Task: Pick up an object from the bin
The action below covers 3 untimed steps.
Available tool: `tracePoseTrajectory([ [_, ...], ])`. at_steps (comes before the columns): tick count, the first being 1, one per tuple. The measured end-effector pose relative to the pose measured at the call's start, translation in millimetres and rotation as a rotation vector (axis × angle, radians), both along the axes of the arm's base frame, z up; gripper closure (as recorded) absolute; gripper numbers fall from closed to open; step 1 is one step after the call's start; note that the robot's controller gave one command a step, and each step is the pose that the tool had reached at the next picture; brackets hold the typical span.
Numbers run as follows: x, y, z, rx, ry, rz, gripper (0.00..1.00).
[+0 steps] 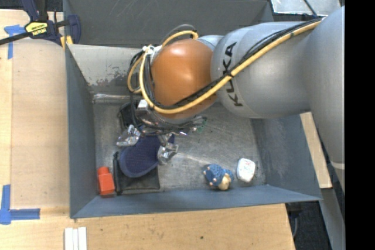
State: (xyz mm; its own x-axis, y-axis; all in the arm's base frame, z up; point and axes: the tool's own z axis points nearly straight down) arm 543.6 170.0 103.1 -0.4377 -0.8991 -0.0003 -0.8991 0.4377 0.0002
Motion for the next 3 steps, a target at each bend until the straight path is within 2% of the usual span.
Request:
tracePoseTrajectory([
  [1,6.4,-7.9,2.5,0.002,-0.004,0.261,0.0],
  [2,7.3,-15.6,-28.2,0.01,-0.008,0.316,0.0],
  [3,8.6,-12.5,-24.6,0.005,-0.005,0.314,0.0],
])
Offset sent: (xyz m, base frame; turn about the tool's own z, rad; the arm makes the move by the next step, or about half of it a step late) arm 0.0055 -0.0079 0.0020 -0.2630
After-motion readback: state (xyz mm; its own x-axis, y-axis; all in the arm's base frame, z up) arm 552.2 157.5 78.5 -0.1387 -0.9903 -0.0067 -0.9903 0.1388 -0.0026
